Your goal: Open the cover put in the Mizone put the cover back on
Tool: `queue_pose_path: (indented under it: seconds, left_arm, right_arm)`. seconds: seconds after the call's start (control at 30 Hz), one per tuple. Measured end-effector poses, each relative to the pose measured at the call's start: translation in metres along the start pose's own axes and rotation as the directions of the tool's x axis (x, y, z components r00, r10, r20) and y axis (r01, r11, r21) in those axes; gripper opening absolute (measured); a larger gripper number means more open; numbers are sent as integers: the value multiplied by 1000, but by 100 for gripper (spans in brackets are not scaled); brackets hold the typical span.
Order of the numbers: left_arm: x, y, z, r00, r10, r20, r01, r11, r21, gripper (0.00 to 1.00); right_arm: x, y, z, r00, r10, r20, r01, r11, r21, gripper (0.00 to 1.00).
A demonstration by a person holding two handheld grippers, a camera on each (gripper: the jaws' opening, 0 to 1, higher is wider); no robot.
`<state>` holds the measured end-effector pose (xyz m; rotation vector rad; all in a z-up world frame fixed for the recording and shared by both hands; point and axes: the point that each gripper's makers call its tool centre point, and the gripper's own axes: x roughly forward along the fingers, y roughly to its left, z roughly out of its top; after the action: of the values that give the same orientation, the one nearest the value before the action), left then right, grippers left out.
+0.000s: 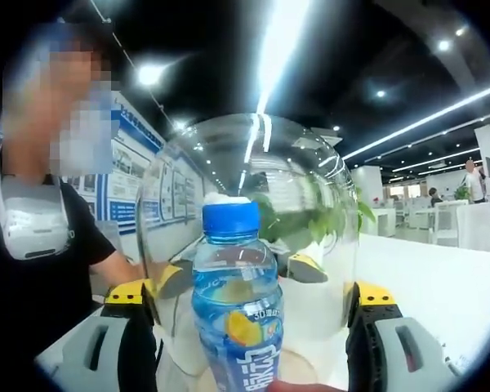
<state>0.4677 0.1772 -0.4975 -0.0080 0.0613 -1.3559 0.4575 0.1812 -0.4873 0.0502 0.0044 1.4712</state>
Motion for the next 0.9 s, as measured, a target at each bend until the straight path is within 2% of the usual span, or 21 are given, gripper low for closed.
queue_pose_path:
  seconds: [0.5, 0.9]
  left_arm:
    - [-1, -2, 0, 1000, 16, 4, -16, 1000, -6, 86]
    - [-11, 1, 0, 995, 97, 14, -96, 995, -38, 83]
  right_arm:
    - [-3, 1, 1, 1000, -21, 8, 21, 1000, -3, 87]
    - [-12, 1, 0, 996, -85, -4, 85, 996, 5, 82]
